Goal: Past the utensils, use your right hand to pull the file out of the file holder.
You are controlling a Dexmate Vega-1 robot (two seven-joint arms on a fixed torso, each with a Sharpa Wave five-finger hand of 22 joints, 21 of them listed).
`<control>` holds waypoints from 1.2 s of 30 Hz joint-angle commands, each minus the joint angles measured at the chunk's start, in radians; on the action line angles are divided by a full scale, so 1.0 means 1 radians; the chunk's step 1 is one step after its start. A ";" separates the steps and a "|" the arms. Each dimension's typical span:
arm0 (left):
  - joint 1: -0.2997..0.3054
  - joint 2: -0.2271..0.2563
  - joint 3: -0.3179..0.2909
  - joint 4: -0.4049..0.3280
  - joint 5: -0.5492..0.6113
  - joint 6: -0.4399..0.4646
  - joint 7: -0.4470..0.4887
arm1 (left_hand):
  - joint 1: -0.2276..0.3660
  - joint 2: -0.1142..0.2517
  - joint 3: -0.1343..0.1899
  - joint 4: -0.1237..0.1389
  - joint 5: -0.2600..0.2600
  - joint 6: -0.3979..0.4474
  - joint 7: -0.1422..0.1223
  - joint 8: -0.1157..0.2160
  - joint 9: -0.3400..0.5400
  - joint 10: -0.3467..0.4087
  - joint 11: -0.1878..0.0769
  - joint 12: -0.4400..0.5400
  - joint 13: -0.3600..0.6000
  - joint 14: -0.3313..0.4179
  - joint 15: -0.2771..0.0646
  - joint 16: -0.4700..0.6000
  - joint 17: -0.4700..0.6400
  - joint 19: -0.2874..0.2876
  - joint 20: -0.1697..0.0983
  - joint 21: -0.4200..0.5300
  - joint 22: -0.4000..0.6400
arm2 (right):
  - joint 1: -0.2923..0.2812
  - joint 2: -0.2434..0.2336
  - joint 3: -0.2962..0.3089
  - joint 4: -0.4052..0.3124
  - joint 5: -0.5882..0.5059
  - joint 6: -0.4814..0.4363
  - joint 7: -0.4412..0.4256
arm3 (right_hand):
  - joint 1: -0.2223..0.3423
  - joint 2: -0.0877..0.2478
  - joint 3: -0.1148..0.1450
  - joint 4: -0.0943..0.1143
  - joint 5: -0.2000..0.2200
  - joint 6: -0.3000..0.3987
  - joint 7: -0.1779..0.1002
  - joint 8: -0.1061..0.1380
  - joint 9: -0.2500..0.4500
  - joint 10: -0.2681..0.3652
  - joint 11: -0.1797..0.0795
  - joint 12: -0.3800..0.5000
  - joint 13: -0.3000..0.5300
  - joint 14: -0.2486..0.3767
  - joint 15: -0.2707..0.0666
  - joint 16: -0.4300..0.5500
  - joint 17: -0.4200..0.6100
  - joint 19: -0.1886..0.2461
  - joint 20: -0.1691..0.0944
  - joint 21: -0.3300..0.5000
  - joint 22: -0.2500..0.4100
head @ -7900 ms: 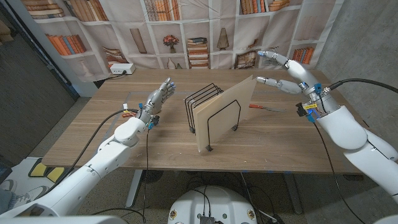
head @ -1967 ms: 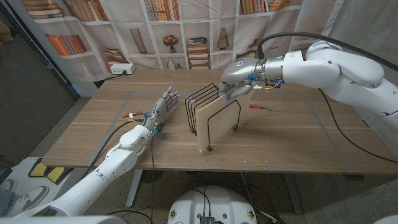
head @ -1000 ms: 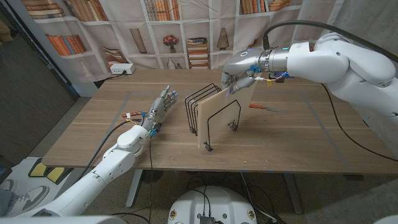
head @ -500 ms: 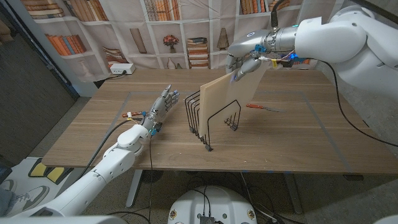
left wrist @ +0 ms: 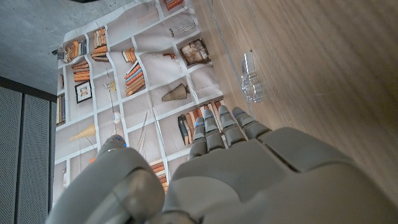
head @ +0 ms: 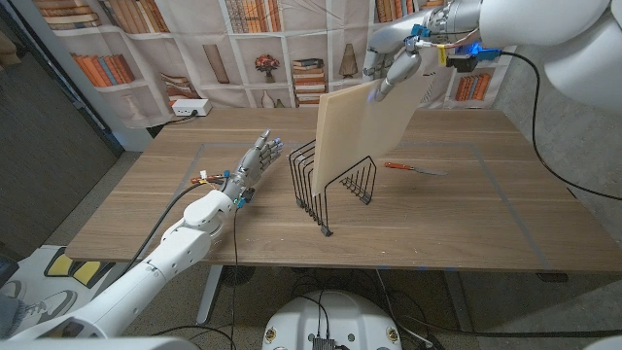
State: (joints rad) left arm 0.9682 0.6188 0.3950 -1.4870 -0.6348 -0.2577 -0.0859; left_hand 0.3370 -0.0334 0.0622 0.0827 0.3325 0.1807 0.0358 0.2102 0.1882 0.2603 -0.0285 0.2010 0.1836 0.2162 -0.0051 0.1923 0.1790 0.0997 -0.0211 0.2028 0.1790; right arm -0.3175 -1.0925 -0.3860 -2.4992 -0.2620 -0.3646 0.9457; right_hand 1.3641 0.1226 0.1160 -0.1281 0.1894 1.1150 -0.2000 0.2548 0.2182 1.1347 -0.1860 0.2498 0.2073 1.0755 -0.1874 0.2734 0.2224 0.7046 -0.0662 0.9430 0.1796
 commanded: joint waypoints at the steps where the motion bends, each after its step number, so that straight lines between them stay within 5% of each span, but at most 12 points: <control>1: -0.007 -0.003 0.007 -0.005 0.010 0.000 0.001 | 0.009 0.002 -0.007 0.004 0.000 0.008 0.001 0.000 0.003 0.005 -0.001 0.003 0.006 0.004 -0.001 0.003 0.004 0.007 -0.003 0.001 0.002 | 0.083 -0.041 -0.018 -0.017 0.044 -0.047 -0.014 | -0.005 -0.002 -0.004 -0.002 0.006 0.003 -0.005 -0.002 0.002 0.000 -0.003 0.000 0.005 -0.005 -0.056 -0.003 0.003 -0.006 -0.134 -0.001 0.004; 36: -0.013 -0.014 0.015 -0.011 0.017 -0.006 0.007 | 0.014 0.006 -0.015 0.005 -0.001 0.008 0.000 -0.003 0.003 0.005 0.001 0.001 0.006 0.002 -0.001 0.000 0.004 0.008 -0.002 0.001 0.002 | 0.143 -0.119 0.047 -0.020 0.141 -0.148 -0.154 | 0.007 0.005 -0.016 0.002 0.010 0.003 -0.005 -0.013 0.008 -0.012 -0.002 -0.005 0.009 -0.009 -0.056 -0.006 0.004 -0.017 -0.135 0.008 0.008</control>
State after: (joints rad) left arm 0.9561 0.6033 0.4142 -1.4932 -0.6185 -0.2519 -0.0764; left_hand 0.3458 -0.0246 0.0497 0.0870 0.3325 0.1805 0.0358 0.2103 0.1882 0.2601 -0.0285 0.2010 0.1836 0.2161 -0.0051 0.1924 0.1790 0.0997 -0.0212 0.2028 0.1790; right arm -0.1827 -1.1906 -0.3444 -2.5195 -0.1313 -0.4551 0.8486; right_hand 1.3641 0.1225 0.1019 -0.1255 0.1894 1.1145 -0.2000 0.2431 0.2212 1.1307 -0.1895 0.2459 0.2131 1.0683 -0.1839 0.2659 0.2227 0.6921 -0.0680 0.9431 0.1841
